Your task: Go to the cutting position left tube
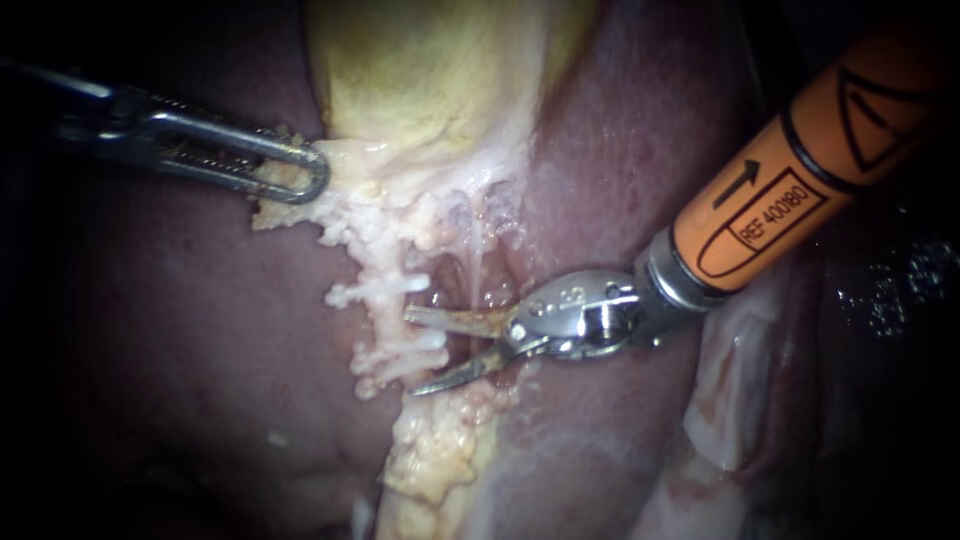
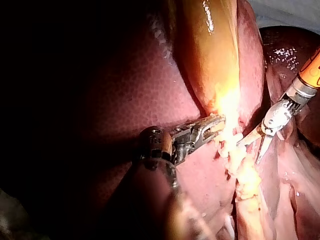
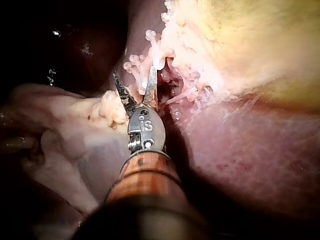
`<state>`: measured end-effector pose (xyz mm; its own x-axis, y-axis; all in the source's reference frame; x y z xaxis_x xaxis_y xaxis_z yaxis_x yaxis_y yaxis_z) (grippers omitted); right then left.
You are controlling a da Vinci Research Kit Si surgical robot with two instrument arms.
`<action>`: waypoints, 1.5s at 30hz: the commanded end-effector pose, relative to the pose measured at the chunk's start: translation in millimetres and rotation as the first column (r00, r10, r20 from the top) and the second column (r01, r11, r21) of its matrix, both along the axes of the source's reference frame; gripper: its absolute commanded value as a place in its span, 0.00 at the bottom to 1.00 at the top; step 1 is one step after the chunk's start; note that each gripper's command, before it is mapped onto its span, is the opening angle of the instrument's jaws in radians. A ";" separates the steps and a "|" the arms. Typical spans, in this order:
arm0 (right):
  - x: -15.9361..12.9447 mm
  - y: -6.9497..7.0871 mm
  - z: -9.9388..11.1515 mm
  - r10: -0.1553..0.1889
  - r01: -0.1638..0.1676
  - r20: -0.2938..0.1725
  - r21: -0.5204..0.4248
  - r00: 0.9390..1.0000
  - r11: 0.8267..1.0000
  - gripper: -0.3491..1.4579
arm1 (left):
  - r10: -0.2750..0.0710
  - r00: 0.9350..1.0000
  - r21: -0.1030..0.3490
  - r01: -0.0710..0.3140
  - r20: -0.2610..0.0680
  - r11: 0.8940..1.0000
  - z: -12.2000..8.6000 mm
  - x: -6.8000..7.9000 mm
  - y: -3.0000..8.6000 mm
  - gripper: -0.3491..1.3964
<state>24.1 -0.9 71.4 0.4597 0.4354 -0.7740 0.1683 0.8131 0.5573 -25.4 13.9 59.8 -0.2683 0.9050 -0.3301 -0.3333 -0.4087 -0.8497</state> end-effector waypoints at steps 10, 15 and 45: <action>1.2 0.4 0.6 0.013 -0.013 -0.004 0.000 1.000 1.000 0.90 | 0.000 1.000 0.000 0.000 0.000 1.000 0.0 0.0 0.0 0.00; 1.8 0.5 0.7 0.018 -0.018 -0.023 0.017 1.000 1.000 0.90 | 0.000 1.000 0.000 0.000 0.000 1.000 0.0 0.0 0.0 0.00; 7.3 0.9 1.7 0.083 -0.065 -0.099 0.175 0.992 0.982 0.90 | -0.003 1.000 -0.001 0.003 -0.002 1.000 0.0 0.0 0.0 0.00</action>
<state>31.4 0.1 73.2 0.3416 0.5978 -0.7252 0.1750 0.7177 0.6740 -25.4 13.9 59.7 -0.2666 0.9053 -0.3308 -0.3360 -0.4090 -0.8484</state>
